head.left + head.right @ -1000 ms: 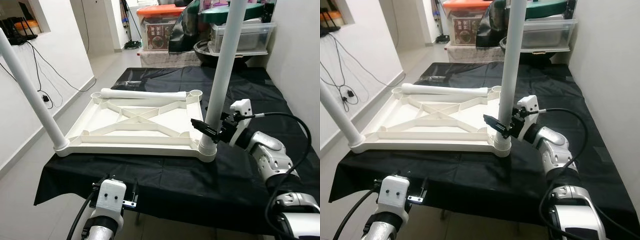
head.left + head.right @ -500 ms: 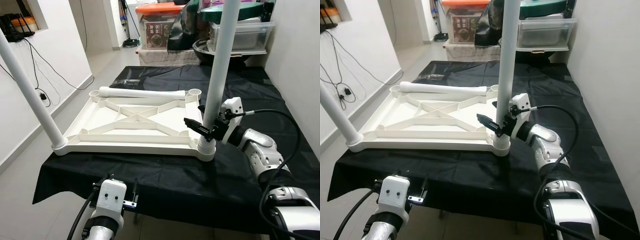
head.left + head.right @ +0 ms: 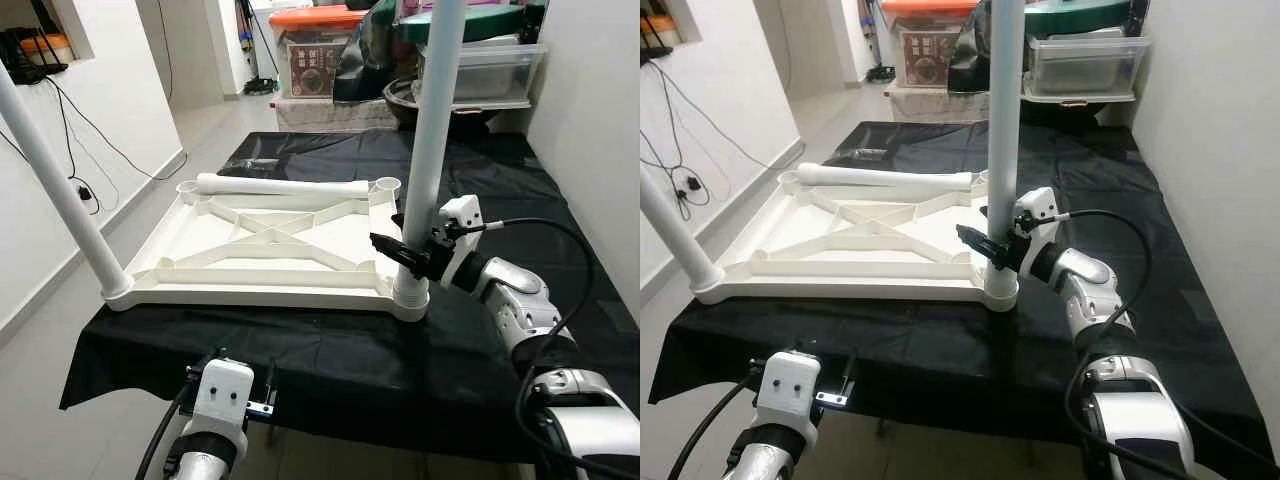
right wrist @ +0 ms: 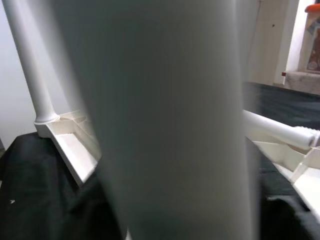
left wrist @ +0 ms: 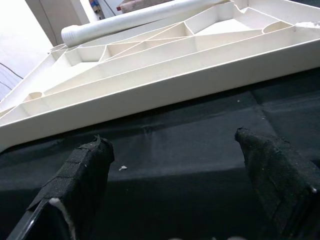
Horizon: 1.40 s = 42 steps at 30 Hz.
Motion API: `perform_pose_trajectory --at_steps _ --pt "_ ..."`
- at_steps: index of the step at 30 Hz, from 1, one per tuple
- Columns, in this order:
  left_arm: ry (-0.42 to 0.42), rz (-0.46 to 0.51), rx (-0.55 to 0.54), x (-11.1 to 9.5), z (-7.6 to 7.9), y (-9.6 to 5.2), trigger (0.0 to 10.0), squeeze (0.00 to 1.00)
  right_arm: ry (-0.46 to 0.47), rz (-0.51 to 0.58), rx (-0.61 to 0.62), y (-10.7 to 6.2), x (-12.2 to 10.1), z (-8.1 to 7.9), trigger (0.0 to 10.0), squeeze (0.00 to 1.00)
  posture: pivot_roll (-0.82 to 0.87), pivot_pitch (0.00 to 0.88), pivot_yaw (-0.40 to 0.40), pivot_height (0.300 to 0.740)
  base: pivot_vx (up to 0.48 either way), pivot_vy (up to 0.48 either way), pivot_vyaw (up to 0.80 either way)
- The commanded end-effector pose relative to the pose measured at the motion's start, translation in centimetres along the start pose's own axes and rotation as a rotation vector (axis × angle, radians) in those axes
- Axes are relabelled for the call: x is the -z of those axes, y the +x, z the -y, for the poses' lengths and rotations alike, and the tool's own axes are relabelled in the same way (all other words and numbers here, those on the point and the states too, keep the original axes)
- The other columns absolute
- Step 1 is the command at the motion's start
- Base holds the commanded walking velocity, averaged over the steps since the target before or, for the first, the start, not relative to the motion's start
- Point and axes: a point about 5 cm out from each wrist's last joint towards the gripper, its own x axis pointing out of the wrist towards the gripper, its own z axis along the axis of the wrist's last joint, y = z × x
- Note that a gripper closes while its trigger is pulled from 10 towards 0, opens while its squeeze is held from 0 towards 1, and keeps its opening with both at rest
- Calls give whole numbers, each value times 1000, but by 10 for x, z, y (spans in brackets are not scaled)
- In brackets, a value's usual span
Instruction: Building children table
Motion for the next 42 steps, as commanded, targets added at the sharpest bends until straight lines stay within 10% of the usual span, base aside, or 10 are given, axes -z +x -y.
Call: perform_pose_trajectory --at_steps 1,35,42 --pt "9 -10 -7 2 0 -1 10000 0 15 -5 -20 4 3 -4 0 0 20 0 17 740 0 0 0" --pt "19 23 -40 -5 -8 3 10000 0 70 -128 -45 17 40 -36 0 0 27 0 9 740 0 0 0" --pt "28 36 -49 -8 -10 4 10000 0 43 -180 102 25 46 -33 0 0 32 0 5 740 0 0 0"
